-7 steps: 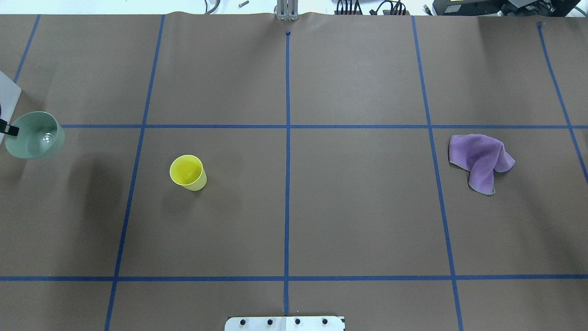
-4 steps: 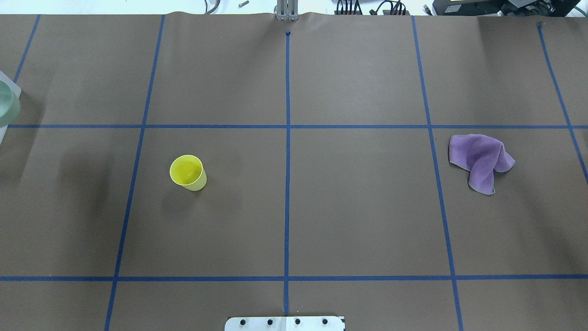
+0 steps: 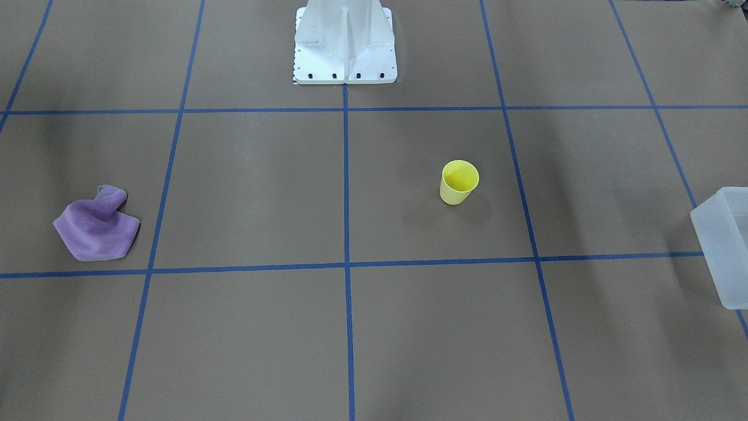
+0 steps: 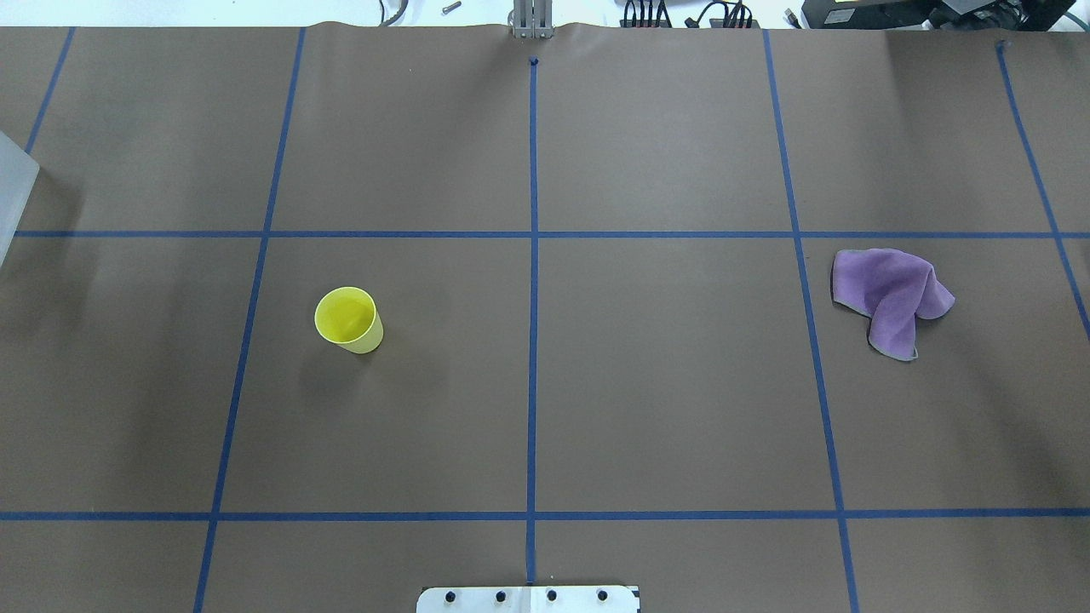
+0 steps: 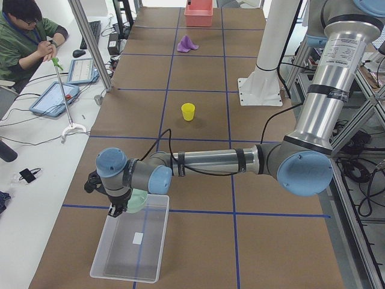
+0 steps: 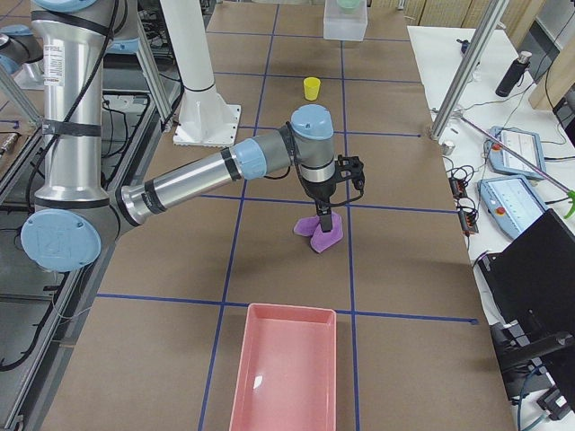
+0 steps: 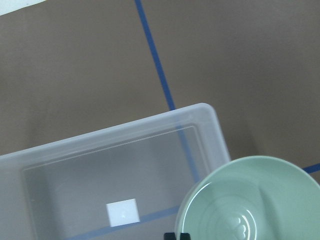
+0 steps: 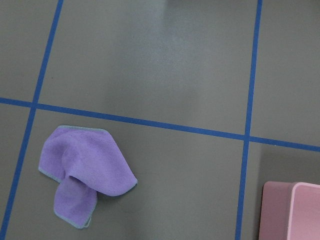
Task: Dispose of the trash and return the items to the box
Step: 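Lift the clear bin holding the green bowl away from the table, then move the left gripper's bin over the yellow cup and scoop it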
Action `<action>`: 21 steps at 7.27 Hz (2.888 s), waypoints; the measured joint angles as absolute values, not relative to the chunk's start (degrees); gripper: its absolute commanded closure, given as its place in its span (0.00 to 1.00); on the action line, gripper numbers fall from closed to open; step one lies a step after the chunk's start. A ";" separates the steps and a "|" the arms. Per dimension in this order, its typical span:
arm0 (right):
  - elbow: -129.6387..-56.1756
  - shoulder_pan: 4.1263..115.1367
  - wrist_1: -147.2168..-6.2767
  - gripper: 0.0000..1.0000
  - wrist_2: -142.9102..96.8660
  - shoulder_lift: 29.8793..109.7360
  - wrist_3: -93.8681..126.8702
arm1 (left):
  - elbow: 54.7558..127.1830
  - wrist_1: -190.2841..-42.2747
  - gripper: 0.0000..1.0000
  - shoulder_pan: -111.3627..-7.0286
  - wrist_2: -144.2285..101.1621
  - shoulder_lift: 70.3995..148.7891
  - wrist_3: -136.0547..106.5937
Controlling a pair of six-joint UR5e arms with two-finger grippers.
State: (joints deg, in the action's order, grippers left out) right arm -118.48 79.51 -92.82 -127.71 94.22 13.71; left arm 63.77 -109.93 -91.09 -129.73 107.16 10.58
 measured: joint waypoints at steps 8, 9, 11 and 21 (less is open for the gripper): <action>-118.43 78.69 -92.81 0.00 -126.69 93.89 13.71 | 52.83 -131.56 0.01 -83.39 -124.85 105.10 -2.46; -118.47 78.68 -92.81 0.00 -126.71 93.87 13.73 | 54.73 -132.00 0.01 -83.42 -125.02 104.34 -2.36; -118.51 78.42 -92.81 0.00 -126.73 93.87 13.96 | 63.85 -125.07 0.01 -85.22 -127.94 103.47 -2.51; -118.84 73.96 -90.75 0.00 -126.26 93.21 23.67 | 110.90 -107.46 0.02 -45.86 -117.11 104.52 -62.40</action>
